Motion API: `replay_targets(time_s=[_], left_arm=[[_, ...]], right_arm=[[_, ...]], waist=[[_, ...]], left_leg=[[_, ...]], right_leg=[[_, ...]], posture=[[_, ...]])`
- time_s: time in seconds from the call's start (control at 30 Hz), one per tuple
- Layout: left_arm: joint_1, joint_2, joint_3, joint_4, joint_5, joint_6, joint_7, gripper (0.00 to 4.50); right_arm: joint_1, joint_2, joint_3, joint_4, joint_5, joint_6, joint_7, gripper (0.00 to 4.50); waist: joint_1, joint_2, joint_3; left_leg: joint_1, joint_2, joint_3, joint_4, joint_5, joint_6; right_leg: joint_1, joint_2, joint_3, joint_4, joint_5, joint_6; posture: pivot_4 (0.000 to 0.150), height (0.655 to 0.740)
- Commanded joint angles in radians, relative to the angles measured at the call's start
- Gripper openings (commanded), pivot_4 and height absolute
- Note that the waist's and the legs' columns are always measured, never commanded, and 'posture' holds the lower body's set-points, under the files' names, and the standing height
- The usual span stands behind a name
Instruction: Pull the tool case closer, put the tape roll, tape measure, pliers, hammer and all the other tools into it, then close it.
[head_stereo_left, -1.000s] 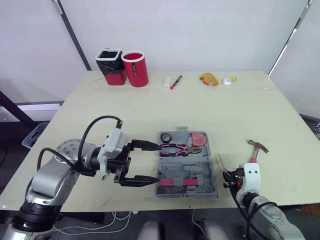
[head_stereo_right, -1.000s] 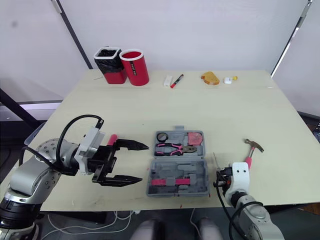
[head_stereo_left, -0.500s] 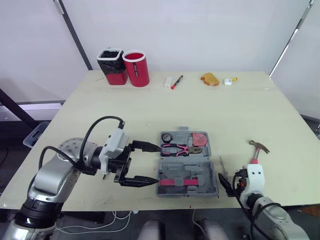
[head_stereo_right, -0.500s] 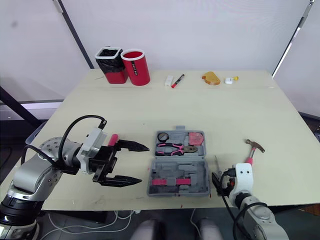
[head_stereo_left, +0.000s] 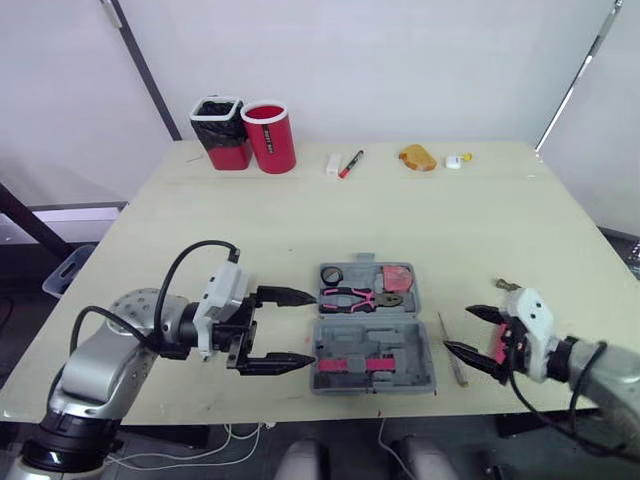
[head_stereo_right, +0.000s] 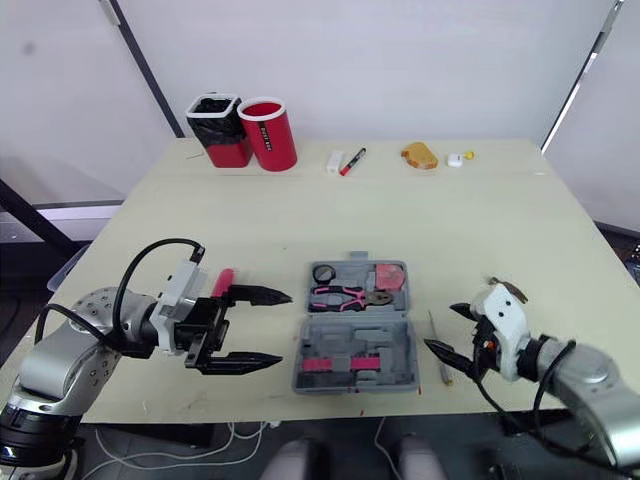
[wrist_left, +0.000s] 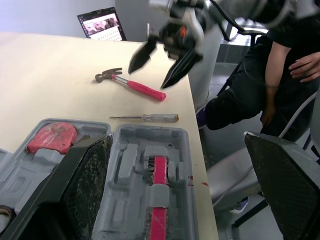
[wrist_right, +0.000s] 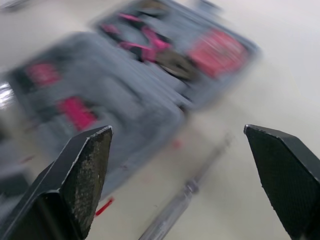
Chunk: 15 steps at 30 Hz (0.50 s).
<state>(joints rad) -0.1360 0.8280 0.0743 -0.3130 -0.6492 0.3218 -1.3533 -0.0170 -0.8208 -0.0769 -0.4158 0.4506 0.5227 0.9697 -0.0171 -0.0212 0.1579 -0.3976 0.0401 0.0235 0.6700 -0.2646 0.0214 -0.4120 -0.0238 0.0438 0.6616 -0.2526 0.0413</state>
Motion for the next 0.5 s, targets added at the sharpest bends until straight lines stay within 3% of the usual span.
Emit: replay_targets(time_s=[0.03,0.27,0.5], left_arm=[[0.005,-0.005,0.017,-0.016,0.007,-0.028,0.004,4.50],[0.021,-0.019,0.017,-0.035,0.018,-0.059,0.019,4.50],[0.036,-0.006,0.037,-0.021,0.026,-0.089,0.007,4.50]], right_arm=[[-0.089,-0.051,0.069,0.132,-0.045,-0.158,0.188,4.42],[-0.398,-0.071,0.274,0.551,-0.188,-0.607,0.606,4.42],[-0.747,-0.046,0.629,0.953,-0.358,-1.062,0.645,4.42]], waist=[[0.003,-0.001,0.000],[0.004,0.000,0.003],[-0.003,0.004,0.008]], left_leg=[[0.000,0.000,0.000,0.000,0.000,0.000],[-0.001,0.000,0.000,0.000,0.000,0.000],[0.001,0.001,0.002,0.000,0.000,0.000]], right_leg=[[0.000,0.000,-0.001,0.000,0.000,0.000],[0.000,0.000,-0.001,-0.001,0.004,0.000],[0.000,0.000,0.000,0.001,0.004,-0.001]], posture=[[0.150,0.7400],[0.150,0.7400],[0.150,0.7400]])
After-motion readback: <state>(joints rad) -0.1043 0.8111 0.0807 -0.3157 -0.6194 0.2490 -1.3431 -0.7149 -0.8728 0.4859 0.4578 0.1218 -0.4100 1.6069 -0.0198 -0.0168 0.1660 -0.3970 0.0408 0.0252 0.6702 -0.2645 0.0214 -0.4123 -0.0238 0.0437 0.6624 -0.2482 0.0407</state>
